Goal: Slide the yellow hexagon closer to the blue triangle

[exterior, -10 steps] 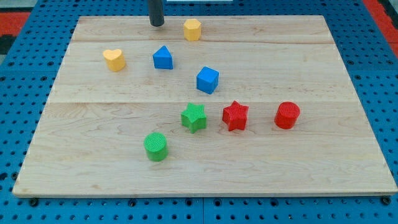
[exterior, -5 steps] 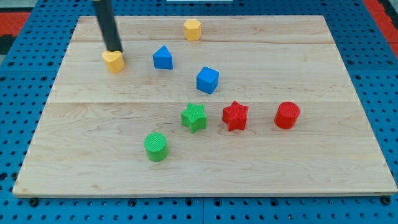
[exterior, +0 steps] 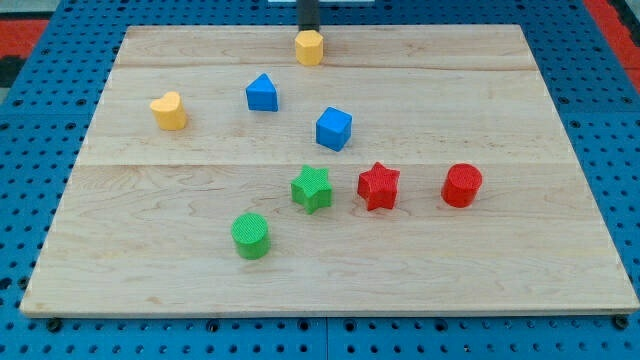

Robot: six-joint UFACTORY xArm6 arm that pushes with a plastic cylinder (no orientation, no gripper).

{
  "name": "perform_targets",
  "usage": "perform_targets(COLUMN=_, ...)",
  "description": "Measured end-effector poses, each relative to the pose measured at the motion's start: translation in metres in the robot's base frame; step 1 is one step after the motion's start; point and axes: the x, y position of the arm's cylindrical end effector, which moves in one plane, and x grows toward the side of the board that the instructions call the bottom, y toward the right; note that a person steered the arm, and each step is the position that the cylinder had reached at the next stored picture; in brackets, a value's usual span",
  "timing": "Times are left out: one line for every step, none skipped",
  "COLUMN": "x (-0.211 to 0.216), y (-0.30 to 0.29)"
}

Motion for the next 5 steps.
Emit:
perform_targets(x=0.026, y=-0.001)
perform_targets(x=0.041, y=-0.011)
perform_targets(x=0.028, y=0.017)
perform_targets(x=0.044, y=0.047)
perform_targets(x=0.047, y=-0.026)
